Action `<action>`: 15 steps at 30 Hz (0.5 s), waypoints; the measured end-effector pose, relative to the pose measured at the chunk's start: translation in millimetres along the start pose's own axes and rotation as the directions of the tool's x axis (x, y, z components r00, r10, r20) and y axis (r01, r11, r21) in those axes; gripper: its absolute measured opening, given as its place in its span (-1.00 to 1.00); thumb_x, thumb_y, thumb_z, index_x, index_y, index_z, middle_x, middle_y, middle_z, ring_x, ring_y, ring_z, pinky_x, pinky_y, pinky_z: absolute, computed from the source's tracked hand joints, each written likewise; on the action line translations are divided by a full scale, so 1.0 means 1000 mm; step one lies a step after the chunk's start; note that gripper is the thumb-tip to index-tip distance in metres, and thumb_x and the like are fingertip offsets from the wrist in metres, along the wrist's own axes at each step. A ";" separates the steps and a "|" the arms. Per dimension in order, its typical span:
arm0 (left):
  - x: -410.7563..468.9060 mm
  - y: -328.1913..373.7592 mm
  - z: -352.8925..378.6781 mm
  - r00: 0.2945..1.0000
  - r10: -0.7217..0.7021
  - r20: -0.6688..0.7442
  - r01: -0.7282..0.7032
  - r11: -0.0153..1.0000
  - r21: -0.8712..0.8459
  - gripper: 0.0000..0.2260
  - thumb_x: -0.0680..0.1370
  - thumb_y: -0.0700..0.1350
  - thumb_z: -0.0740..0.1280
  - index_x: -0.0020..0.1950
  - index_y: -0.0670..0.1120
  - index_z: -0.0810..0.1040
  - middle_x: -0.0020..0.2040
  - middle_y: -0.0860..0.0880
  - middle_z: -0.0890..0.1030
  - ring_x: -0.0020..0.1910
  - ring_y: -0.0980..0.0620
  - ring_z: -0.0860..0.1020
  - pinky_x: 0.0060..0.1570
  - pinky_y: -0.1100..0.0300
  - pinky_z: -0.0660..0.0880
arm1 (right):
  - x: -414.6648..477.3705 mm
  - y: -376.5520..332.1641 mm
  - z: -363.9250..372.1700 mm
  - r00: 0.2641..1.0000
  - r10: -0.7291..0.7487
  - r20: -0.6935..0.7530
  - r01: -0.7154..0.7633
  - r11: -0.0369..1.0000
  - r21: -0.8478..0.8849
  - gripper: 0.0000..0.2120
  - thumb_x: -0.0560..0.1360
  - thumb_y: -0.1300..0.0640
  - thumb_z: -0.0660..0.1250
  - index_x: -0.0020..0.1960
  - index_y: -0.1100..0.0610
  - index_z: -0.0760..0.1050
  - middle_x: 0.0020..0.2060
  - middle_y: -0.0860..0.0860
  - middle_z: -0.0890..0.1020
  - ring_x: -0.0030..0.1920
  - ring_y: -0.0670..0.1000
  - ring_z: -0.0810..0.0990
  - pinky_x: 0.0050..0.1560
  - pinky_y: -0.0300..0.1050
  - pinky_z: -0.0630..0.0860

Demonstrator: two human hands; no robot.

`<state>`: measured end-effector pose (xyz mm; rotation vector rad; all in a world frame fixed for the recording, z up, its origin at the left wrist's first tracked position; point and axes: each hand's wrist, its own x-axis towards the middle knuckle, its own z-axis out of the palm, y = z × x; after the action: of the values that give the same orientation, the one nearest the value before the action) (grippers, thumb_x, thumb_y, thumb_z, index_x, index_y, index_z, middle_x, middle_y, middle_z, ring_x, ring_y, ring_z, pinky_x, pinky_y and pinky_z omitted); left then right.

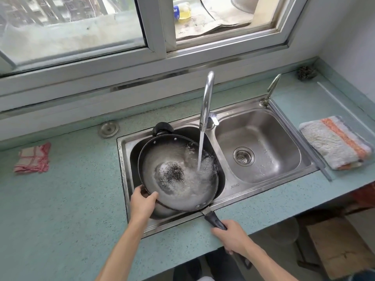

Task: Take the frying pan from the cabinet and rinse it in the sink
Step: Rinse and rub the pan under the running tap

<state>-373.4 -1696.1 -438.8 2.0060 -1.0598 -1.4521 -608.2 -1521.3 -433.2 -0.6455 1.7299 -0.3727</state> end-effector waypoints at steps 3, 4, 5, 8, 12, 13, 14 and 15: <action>-0.011 0.008 0.001 1.000 -0.002 -0.004 0.002 1.000 -0.024 -0.54 0.38 -0.16 0.40 0.28 -0.13 0.48 -0.02 -0.06 0.63 -0.05 -0.02 0.63 0.05 -0.04 0.62 | 0.002 0.003 -0.001 1.000 -0.007 0.021 0.007 1.000 0.024 -0.81 0.45 0.11 0.29 -0.29 0.09 0.32 -0.51 -0.01 0.33 -0.61 -0.01 0.32 -0.53 -0.20 0.33; -0.013 0.010 0.002 1.000 0.001 -0.008 -0.001 0.999 -0.040 -0.53 0.45 -0.24 0.38 0.35 -0.16 0.42 -0.06 -0.06 0.60 -0.07 -0.03 0.60 0.04 -0.01 0.61 | 0.002 0.003 -0.001 0.999 -0.006 0.033 0.005 0.999 0.041 -0.81 0.46 0.12 0.29 -0.28 0.09 0.33 -0.51 -0.01 0.34 -0.61 -0.02 0.32 -0.53 -0.19 0.33; -0.016 0.013 0.003 1.000 0.004 -0.011 -0.005 0.998 -0.057 -0.50 0.50 -0.30 0.35 0.43 -0.21 0.35 -0.10 -0.02 0.55 -0.06 -0.05 0.58 0.02 0.02 0.60 | 0.002 0.003 0.000 0.999 -0.005 0.044 0.002 0.998 0.057 -0.82 0.47 0.12 0.29 -0.27 0.09 0.35 -0.50 0.00 0.34 -0.61 -0.03 0.33 -0.53 -0.18 0.33; -0.016 0.014 0.003 1.000 -0.010 -0.022 0.008 0.995 -0.095 -0.50 0.53 -0.35 0.30 0.47 -0.25 0.30 -0.16 0.08 0.45 0.01 -0.08 0.53 0.05 0.03 0.57 | 0.001 0.003 0.002 0.998 -0.019 0.060 0.015 0.997 0.070 -0.84 0.47 0.10 0.29 -0.25 0.10 0.38 -0.46 0.02 0.37 -0.57 -0.03 0.35 -0.50 -0.14 0.36; -0.012 0.008 0.000 0.999 -0.049 -0.003 0.048 0.994 -0.100 -0.43 0.55 -0.34 0.30 0.53 -0.24 0.21 -0.10 0.04 0.45 0.07 -0.09 0.53 0.08 0.02 0.57 | 0.000 0.004 0.008 0.997 -0.037 0.062 0.033 0.998 0.054 -0.84 0.49 0.09 0.30 -0.21 0.14 0.41 -0.43 0.06 0.43 -0.54 -0.02 0.42 -0.47 -0.12 0.42; -0.011 0.008 -0.001 0.999 -0.051 0.005 0.051 0.995 -0.086 -0.43 0.55 -0.34 0.30 0.53 -0.25 0.21 -0.11 0.05 0.44 0.08 -0.10 0.53 0.10 0.00 0.57 | 0.000 0.004 0.009 0.997 -0.040 0.063 0.036 0.998 0.057 -0.84 0.49 0.09 0.31 -0.20 0.14 0.41 -0.43 0.07 0.44 -0.53 -0.02 0.43 -0.45 -0.11 0.43; -0.011 0.007 -0.002 0.998 -0.063 0.020 0.065 0.994 -0.092 -0.44 0.54 -0.35 0.30 0.53 -0.25 0.21 -0.10 0.04 0.45 0.09 -0.11 0.53 0.11 -0.01 0.56 | 0.000 0.005 0.009 0.997 -0.043 0.066 0.039 0.997 0.065 -0.83 0.49 0.08 0.32 -0.21 0.13 0.41 -0.43 0.06 0.45 -0.53 -0.01 0.43 -0.44 -0.09 0.44; -0.011 0.006 -0.003 0.997 -0.076 0.029 0.078 0.993 -0.088 -0.43 0.54 -0.35 0.31 0.52 -0.25 0.21 -0.04 -0.01 0.49 0.11 -0.12 0.53 0.10 -0.02 0.57 | -0.001 0.005 0.010 0.996 -0.046 0.072 0.040 0.996 0.078 -0.82 0.49 0.07 0.34 -0.21 0.13 0.40 -0.44 0.06 0.46 -0.53 0.00 0.44 -0.42 -0.08 0.45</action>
<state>-374.4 -1691.4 -427.2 1.9902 -0.9211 -1.5404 -599.7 -1516.2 -438.0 -0.6346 1.6259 -0.4376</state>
